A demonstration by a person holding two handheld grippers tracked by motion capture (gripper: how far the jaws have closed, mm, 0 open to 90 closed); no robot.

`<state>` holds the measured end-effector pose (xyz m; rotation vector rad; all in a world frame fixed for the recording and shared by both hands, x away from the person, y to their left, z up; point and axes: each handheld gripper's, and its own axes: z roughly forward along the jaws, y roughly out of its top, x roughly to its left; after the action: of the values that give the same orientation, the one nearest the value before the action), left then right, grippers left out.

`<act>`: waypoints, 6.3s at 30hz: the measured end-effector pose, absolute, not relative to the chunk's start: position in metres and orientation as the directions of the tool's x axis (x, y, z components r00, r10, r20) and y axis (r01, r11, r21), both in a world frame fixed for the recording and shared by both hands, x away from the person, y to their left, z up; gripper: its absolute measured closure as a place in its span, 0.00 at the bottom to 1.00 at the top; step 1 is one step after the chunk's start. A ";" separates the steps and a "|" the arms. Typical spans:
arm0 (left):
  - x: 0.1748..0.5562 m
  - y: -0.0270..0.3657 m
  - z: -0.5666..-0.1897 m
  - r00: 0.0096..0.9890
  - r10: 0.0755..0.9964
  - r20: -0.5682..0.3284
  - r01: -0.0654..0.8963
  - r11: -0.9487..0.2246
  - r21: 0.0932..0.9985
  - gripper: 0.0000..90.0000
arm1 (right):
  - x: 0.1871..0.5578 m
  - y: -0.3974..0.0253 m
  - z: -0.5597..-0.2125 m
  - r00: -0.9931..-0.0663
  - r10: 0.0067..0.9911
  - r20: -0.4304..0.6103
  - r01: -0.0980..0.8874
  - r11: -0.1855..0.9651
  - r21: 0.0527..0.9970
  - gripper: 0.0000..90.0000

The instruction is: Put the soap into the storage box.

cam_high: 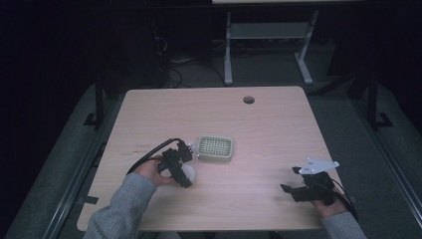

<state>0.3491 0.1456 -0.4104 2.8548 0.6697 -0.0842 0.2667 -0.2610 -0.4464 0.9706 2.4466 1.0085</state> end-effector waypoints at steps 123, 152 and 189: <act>0.458 0.059 -0.381 0.893 0.439 -0.099 0.450 -0.879 0.157 0.26 | 0.267 -0.263 -0.441 -0.710 0.704 -0.008 0.463 0.475 0.748 0.27; 0.467 0.045 -0.395 0.883 0.460 -0.097 0.469 -0.874 0.129 0.26 | 0.267 -0.263 -0.441 -0.713 0.701 -0.014 0.459 0.480 0.748 0.27; 0.470 0.044 -0.410 0.869 0.484 -0.102 0.493 -0.863 0.107 0.26 | 0.267 -0.263 -0.440 -0.714 0.699 -0.020 0.451 0.483 0.751 0.27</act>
<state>0.4704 0.0440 -0.4102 2.9115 0.7643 -0.1081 0.2674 -0.2631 -0.4402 0.9699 2.4092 1.0773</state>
